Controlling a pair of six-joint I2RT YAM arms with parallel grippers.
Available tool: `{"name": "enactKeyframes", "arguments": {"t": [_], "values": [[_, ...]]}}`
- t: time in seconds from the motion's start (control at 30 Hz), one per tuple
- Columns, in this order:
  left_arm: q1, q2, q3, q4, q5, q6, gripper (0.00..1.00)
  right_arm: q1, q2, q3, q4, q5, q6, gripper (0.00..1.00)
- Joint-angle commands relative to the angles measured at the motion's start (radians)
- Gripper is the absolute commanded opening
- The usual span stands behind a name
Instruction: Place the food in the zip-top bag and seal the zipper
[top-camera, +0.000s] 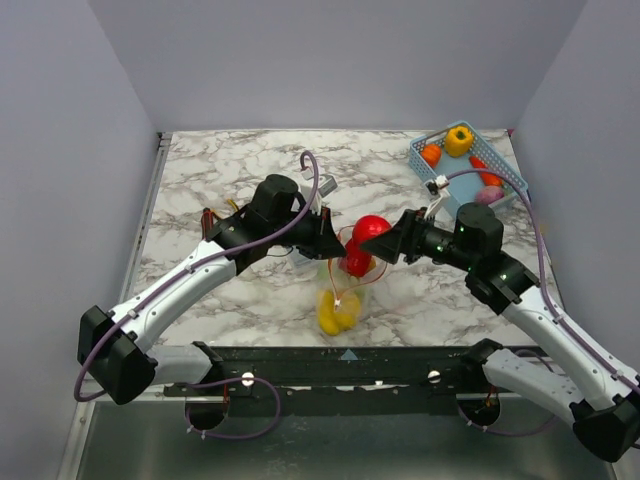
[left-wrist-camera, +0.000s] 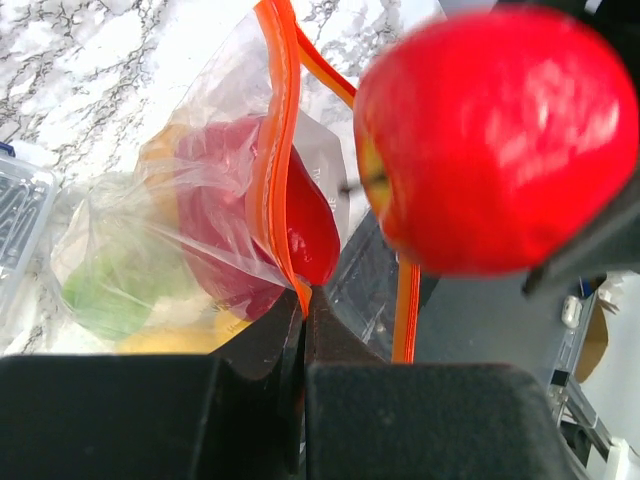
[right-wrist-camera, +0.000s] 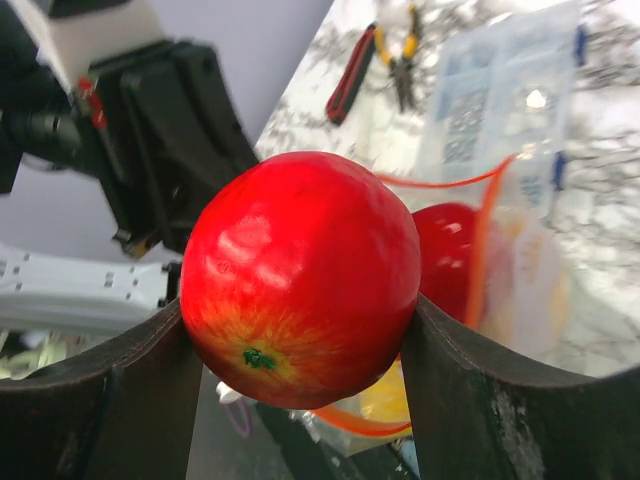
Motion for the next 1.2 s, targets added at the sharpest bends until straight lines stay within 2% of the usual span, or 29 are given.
{"name": "enactKeyframes", "arguments": {"t": [0.0,0.13,0.23,0.27,0.37,0.53,0.67,0.73,0.8,0.87,1.03,1.17], "values": [[0.0,-0.046,0.019,0.011,-0.03,0.015,0.0,0.096,-0.007,0.001,0.006,-0.03,-0.039,0.01],[0.0,-0.052,0.012,0.025,-0.02,0.007,0.0,0.147,0.023,0.008,-0.091,0.139,-0.033,0.01],[0.001,-0.058,0.001,0.036,-0.024,0.004,0.0,0.201,0.033,0.012,-0.185,0.332,-0.05,0.03],[0.0,-0.056,0.0,0.041,-0.02,0.0,0.0,0.215,0.038,0.016,-0.201,0.356,-0.061,0.08],[0.0,-0.043,0.0,0.047,0.003,-0.01,0.0,0.24,0.071,0.036,-0.232,0.329,-0.118,0.14],[0.001,-0.038,-0.002,0.049,0.008,-0.014,0.0,0.392,0.099,0.07,-0.285,0.361,-0.238,0.28],[0.001,-0.034,-0.003,0.053,0.023,-0.02,0.0,0.409,0.118,0.084,-0.285,0.366,-0.231,0.48],[0.001,-0.031,-0.005,0.058,0.034,-0.025,0.0,0.409,0.142,0.111,-0.311,0.403,-0.208,0.57],[0.0,-0.031,-0.006,0.06,0.033,-0.027,0.0,0.409,0.156,0.125,-0.326,0.49,-0.17,0.7],[0.0,-0.033,-0.005,0.058,0.034,-0.025,0.0,0.409,0.163,0.132,-0.333,0.536,-0.131,0.78],[0.0,-0.04,-0.003,0.054,0.035,-0.022,0.0,0.408,0.177,0.165,-0.379,0.678,-0.027,0.86],[0.0,-0.045,-0.003,0.057,0.038,-0.024,0.0,0.409,0.185,0.216,-0.42,0.746,0.005,0.88]]}}
